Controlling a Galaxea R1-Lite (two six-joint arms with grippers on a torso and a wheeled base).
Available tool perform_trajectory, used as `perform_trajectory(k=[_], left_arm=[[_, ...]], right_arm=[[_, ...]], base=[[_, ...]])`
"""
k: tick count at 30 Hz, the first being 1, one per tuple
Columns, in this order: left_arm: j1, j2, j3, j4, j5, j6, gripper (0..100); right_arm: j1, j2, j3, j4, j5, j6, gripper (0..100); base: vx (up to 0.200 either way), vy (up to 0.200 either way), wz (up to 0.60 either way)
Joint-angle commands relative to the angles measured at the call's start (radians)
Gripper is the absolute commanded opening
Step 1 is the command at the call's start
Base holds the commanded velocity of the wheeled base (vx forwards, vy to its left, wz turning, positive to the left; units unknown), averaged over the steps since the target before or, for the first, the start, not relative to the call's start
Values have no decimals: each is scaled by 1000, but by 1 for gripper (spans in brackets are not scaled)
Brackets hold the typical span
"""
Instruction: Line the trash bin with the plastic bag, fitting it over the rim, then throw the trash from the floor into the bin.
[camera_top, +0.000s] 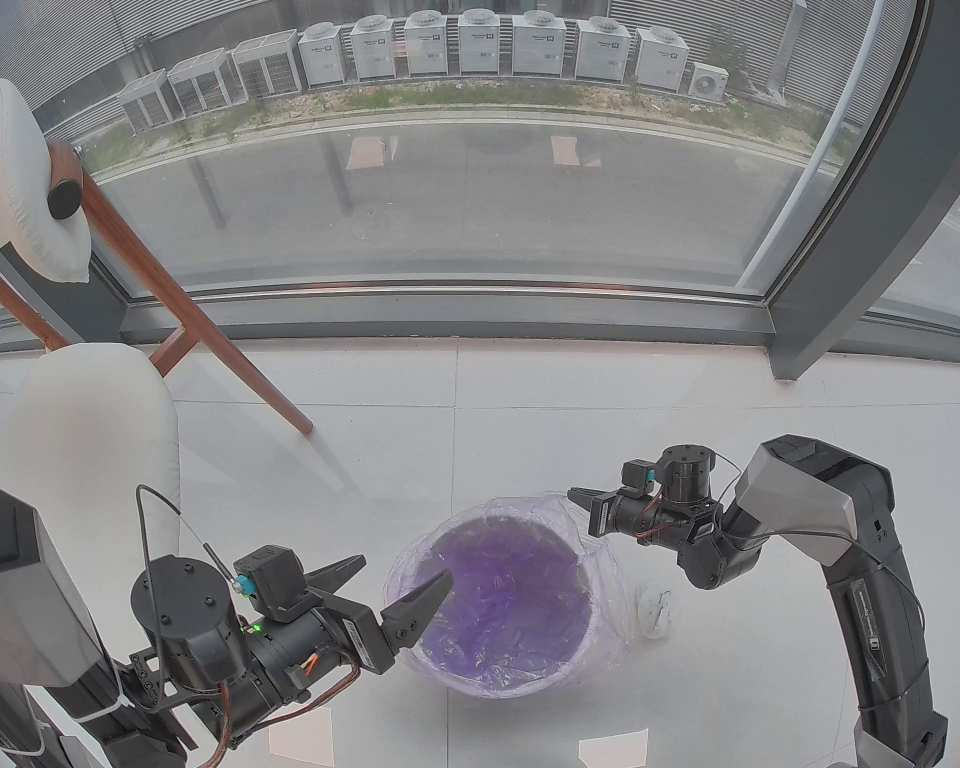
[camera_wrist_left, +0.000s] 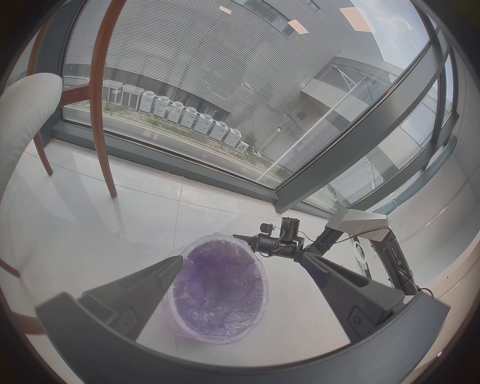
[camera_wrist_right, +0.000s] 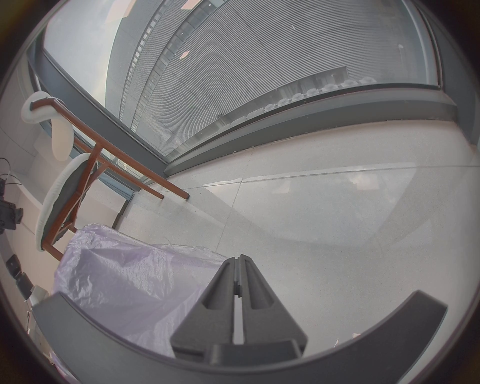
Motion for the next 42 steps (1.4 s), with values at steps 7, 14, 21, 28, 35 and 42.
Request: perform_trajectory(k=[7, 14, 21, 28, 35, 42], left_arm=[[7, -3, -3, -1, 2, -2, 100], [45, -9, -9, -1, -1, -7, 100], [91, -30, -12, -1, -30, -16, 100], [89, -23, -14, -1, -36, -11, 100], [89, -23, -9, 1, -36, -11, 100], [91, -21, -19, 1, -32, -5, 100]], right_arm=[[0, -15, -3, -35, -5, 8, 100], [-21, -210, 117, -29, -18, 75, 100], [-75, -385, 309, 91, -154, 72, 100], [-118, -415, 507, 86, -203, 25, 100], [-118, -382, 522, 88, -233, 22, 100], [-118, -302, 436, 114, -245, 5, 100]], base=[[0, 0, 0], [0, 0, 0], [-86, 0, 0], [-200, 0, 0], [-200, 0, 0], [-200, 0, 0]])
